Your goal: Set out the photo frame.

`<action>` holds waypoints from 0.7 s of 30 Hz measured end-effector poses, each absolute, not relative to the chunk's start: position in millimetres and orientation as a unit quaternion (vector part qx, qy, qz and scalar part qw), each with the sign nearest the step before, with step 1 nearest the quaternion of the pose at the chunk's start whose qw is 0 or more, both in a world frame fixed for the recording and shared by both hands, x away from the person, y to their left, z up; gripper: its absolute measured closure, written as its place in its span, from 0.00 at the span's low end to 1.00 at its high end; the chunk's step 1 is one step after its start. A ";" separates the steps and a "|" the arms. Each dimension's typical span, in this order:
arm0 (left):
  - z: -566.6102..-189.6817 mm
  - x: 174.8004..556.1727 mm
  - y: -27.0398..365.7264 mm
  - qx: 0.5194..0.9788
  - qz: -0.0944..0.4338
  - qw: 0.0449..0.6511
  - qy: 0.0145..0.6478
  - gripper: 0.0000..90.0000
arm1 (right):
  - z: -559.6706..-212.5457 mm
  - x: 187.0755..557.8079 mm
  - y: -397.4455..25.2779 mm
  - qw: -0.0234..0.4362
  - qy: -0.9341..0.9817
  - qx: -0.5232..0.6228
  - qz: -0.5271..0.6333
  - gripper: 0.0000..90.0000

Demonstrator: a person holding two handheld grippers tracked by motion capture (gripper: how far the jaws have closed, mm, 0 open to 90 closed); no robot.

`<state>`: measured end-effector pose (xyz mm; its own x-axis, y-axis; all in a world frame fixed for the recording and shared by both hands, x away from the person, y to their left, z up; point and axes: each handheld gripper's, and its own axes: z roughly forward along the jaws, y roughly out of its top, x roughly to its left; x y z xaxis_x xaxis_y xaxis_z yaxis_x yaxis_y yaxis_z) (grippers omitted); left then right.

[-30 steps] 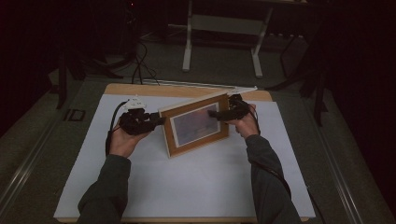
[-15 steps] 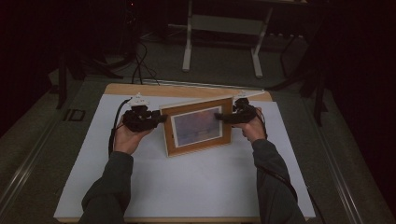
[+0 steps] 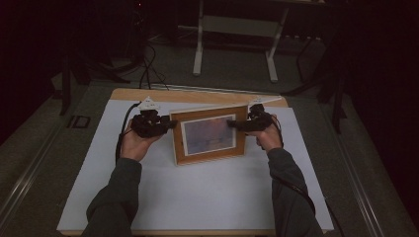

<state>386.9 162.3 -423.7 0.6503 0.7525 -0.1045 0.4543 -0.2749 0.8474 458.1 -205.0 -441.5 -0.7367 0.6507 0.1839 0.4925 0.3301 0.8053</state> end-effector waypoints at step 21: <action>-427.7 396.2 163.0 0.766 0.131 0.478 0.409 0.77 | -442.3 435.3 -225.8 0.048 0.790 0.390 0.470 0.53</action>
